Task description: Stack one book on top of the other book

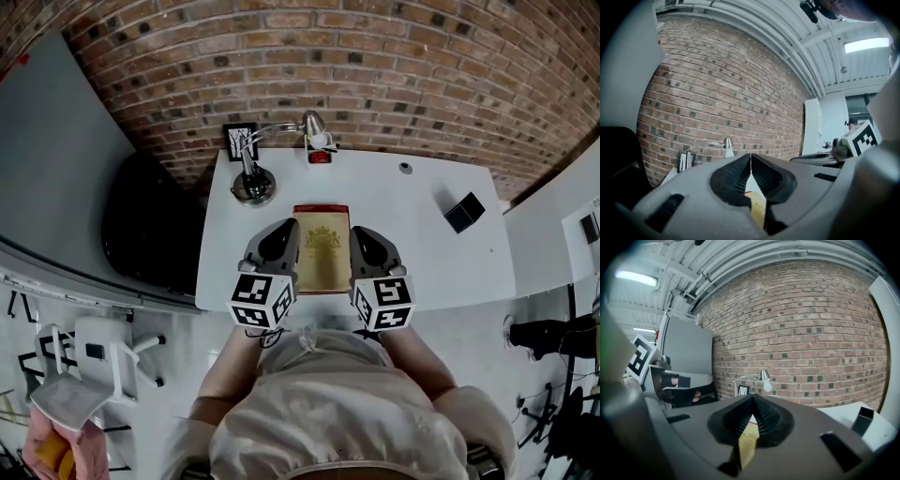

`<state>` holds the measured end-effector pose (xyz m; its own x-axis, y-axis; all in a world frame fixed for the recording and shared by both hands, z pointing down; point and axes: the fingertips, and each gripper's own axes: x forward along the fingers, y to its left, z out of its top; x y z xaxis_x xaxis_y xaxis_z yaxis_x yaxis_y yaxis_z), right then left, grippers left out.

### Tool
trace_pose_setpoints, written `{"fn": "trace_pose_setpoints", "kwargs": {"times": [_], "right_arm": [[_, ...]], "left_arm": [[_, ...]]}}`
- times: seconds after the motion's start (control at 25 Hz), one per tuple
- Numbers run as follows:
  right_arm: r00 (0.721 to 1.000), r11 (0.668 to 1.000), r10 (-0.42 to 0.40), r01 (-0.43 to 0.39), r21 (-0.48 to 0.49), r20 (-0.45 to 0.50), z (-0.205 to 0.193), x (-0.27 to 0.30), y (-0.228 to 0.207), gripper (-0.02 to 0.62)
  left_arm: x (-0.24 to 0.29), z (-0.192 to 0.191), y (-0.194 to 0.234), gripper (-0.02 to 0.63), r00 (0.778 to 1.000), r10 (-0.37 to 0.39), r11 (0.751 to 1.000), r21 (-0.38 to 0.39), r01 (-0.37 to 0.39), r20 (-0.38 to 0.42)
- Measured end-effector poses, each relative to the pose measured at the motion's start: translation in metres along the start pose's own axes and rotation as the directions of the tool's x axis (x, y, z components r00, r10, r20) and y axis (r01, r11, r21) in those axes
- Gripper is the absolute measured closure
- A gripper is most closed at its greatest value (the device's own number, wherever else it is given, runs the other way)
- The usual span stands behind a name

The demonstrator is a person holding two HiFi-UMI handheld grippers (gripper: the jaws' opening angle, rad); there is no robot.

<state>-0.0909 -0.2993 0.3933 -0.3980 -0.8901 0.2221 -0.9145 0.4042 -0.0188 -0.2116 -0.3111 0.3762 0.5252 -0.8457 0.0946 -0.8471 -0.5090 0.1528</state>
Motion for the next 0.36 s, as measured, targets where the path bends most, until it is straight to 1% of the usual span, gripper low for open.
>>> {"fn": "trace_pose_setpoints", "kwargs": {"times": [0.36], "right_arm": [[1.000, 1.000, 0.007, -0.007, 0.007, 0.016, -0.0007, 0.0065, 0.0028, 0.569]], "left_arm": [[0.0076, -0.0102, 0.0076, 0.584, 1.000, 0.008, 1.000, -0.024, -0.009, -0.022]]}}
